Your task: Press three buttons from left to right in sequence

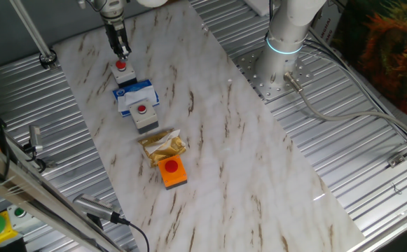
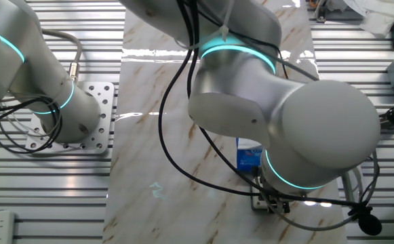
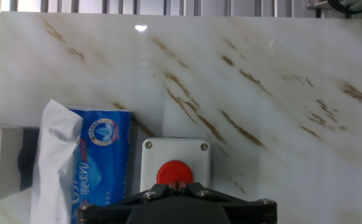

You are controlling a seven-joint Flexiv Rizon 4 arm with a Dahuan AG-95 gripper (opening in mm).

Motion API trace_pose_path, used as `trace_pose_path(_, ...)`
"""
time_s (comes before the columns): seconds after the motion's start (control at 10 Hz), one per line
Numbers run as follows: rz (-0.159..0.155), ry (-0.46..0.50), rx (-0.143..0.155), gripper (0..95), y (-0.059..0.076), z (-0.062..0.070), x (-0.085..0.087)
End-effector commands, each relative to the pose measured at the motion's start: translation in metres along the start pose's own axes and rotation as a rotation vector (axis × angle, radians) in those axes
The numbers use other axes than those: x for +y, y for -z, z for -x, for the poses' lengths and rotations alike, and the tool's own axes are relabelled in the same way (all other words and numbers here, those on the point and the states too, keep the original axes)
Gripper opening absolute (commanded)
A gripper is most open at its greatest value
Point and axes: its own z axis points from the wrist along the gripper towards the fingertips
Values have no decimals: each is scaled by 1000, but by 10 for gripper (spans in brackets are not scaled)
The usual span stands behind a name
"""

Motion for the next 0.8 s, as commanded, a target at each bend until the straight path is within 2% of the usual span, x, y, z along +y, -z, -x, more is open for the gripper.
trace_pose_path(0.1, -4, -3, -6, 0, -17, -1, 0)
trace_pose_path(0.4, -10, -1, -5, 0, -18, -1, 0)
trace_pose_path(0.6, -8, -3, 8, 0, -9, 0, 0)
trace_pose_path(0.7, -15, -2, 19, 0, 1, 0, 1)
trace_pose_path(0.8, -15, -3, 25, 0, 5, 0, 2)
